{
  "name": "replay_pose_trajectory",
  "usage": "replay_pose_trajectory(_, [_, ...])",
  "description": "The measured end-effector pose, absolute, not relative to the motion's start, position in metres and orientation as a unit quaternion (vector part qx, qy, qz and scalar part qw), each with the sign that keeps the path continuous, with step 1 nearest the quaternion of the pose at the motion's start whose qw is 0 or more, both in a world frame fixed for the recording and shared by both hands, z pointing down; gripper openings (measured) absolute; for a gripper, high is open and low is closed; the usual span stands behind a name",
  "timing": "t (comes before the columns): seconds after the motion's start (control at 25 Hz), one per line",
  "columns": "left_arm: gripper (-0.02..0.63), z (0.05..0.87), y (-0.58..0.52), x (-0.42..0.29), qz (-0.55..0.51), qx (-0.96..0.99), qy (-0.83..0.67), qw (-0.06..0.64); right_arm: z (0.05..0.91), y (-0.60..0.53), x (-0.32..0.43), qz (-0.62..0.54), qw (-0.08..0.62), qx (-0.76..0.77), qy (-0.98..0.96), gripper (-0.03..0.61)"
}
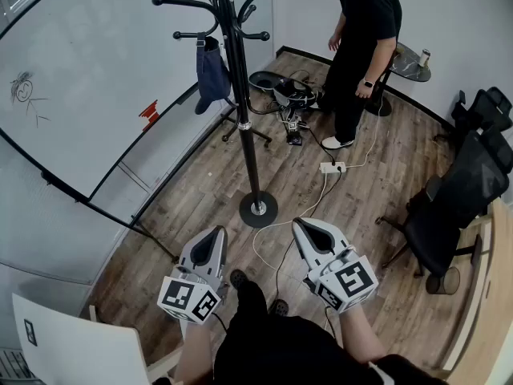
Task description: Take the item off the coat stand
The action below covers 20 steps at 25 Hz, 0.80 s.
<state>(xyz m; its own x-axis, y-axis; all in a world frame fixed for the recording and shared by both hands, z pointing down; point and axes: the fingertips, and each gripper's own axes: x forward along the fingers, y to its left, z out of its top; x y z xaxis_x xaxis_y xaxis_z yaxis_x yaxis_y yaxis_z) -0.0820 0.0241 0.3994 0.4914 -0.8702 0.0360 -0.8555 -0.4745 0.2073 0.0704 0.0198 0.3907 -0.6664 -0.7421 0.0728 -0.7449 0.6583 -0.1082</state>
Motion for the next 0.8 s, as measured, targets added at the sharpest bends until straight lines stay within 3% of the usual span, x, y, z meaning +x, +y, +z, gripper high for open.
replay_pose_trajectory(0.48, [0.015, 0.402, 0.038, -0.076, -0.028, 0.866, -0.489, 0.105, 0.388, 0.037, 0.069, 0.06, 0.014, 0.416, -0.907, 0.031])
replay_pose_trajectory(0.8, [0.015, 0.408, 0.046, -0.069, -0.008, 0.859, -0.502, 0.098, 0.386, 0.043, 0.071, 0.084, -0.018, 0.414, -0.906, 0.031])
